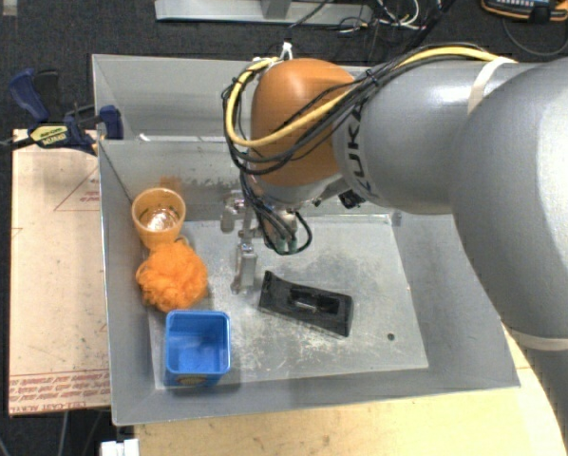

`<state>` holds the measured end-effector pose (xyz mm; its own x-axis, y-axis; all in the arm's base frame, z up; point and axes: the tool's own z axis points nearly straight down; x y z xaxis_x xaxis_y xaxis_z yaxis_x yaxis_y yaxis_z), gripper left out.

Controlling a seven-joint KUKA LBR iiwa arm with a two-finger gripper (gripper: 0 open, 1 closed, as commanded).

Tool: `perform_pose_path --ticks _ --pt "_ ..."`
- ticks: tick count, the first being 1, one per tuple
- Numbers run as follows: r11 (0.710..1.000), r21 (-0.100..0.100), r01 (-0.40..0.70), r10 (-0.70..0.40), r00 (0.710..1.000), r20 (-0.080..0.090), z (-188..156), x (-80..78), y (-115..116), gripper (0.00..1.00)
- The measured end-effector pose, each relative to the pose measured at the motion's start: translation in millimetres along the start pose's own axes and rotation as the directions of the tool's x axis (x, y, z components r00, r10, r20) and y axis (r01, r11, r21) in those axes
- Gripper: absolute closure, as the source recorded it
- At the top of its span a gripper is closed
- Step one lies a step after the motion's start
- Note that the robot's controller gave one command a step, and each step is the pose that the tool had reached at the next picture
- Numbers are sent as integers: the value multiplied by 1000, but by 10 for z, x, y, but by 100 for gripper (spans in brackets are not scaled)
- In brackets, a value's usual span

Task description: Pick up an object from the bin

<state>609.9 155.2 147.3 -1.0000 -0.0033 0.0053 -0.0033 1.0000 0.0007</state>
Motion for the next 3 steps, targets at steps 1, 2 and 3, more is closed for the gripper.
perform_pose_path --ticks 1,2,3 --pt "1000 -1 -2 2 1000 5 -46 -10 -6 0" --pt "999 -3 34 -34 999 12 303 239 -228 0" --pt "1000 1 -2 2 1000 -2 653 401 -384 0"
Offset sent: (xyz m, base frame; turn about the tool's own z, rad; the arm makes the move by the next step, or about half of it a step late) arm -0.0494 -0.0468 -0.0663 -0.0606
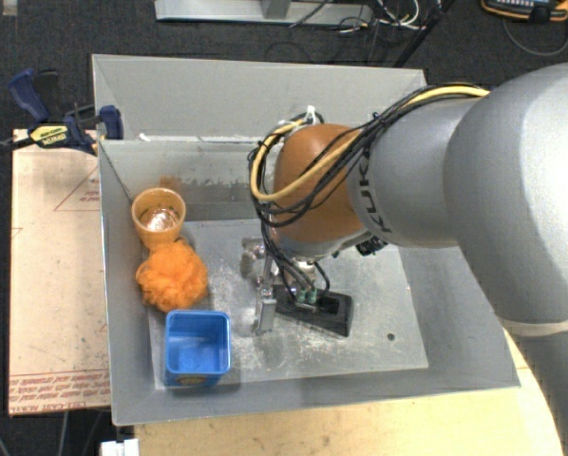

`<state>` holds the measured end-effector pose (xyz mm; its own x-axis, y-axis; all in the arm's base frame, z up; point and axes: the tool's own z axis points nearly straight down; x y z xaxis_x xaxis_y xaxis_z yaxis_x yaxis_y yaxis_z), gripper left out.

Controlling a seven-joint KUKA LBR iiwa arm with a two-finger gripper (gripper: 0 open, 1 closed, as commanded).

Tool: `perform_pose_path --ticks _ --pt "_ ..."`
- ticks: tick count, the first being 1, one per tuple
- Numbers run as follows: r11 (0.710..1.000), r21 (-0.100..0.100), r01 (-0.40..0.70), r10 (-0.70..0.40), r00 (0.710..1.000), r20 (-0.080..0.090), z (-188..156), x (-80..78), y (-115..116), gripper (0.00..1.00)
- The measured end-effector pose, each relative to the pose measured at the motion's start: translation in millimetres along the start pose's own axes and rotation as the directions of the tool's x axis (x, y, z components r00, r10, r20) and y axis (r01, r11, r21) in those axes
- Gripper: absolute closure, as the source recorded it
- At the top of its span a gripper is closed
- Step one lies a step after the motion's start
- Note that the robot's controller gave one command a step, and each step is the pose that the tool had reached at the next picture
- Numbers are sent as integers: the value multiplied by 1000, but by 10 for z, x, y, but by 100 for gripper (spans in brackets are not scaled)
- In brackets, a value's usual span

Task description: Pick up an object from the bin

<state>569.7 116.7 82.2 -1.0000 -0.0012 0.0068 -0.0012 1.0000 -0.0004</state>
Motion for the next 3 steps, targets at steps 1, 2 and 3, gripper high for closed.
perform_pose_path --ticks 1,2,3 --pt "999 -8 -43 43 999 9 68 -131 -276 0" --pt "1000 -1 25 -25 1000 8 76 -64 -645 0" --pt "995 -1 100 -100 995 6 73 -36 -653 0"
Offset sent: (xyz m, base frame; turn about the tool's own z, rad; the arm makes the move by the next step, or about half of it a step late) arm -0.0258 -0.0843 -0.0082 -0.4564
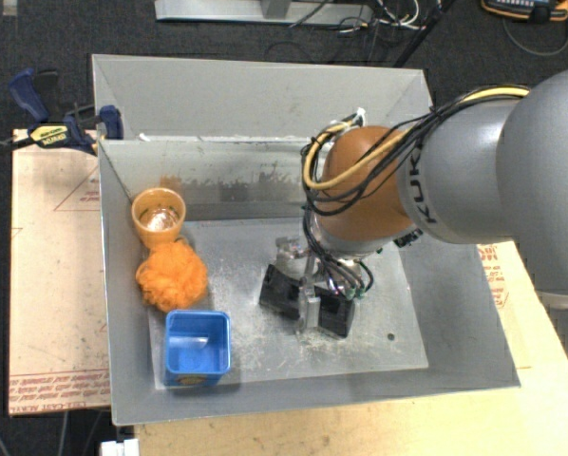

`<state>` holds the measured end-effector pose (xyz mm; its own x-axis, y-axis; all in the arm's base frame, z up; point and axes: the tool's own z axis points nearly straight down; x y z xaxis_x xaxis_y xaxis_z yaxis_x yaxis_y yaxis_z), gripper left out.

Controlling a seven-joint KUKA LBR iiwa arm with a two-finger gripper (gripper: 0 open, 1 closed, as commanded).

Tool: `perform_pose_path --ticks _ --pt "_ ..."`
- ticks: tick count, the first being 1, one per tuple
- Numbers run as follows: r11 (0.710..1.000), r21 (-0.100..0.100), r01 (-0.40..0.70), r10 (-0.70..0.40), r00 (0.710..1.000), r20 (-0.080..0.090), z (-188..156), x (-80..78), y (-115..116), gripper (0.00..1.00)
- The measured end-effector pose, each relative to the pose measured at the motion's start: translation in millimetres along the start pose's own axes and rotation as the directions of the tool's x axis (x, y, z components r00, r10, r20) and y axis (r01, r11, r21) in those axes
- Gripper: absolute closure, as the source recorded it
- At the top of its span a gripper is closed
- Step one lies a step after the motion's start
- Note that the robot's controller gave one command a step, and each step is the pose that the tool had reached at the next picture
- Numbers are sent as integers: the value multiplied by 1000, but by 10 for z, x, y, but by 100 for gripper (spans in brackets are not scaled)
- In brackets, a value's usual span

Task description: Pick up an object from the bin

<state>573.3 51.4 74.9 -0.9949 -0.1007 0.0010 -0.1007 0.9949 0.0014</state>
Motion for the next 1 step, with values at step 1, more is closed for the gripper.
perform_pose_path --ticks 1 --pt "978 3 208 -208 978 3 -172 65 298 0"
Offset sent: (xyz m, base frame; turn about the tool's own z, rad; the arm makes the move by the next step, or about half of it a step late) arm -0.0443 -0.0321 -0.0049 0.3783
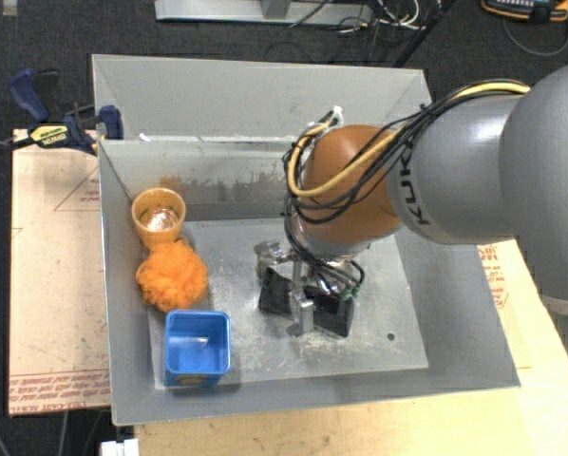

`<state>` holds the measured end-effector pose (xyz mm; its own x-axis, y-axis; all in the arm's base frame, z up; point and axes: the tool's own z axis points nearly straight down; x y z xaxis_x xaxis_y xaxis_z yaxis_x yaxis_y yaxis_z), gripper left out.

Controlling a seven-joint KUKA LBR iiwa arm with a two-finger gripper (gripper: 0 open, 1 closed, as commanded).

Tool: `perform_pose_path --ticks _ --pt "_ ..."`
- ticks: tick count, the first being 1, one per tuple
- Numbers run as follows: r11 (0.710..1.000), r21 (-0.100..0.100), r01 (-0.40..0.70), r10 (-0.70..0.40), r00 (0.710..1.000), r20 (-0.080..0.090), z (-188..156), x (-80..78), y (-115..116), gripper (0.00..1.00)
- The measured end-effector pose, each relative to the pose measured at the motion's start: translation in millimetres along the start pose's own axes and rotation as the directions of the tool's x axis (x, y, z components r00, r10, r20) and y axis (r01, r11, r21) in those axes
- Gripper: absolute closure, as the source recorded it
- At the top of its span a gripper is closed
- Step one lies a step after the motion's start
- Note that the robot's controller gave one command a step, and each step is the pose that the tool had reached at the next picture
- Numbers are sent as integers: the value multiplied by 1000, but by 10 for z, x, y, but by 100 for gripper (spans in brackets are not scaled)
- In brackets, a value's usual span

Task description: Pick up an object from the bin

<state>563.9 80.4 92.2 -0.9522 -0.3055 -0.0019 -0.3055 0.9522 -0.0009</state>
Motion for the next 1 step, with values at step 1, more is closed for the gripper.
perform_pose_path --ticks 1 --pt "987 -9 -160 160 987 3 31 73 152 0"
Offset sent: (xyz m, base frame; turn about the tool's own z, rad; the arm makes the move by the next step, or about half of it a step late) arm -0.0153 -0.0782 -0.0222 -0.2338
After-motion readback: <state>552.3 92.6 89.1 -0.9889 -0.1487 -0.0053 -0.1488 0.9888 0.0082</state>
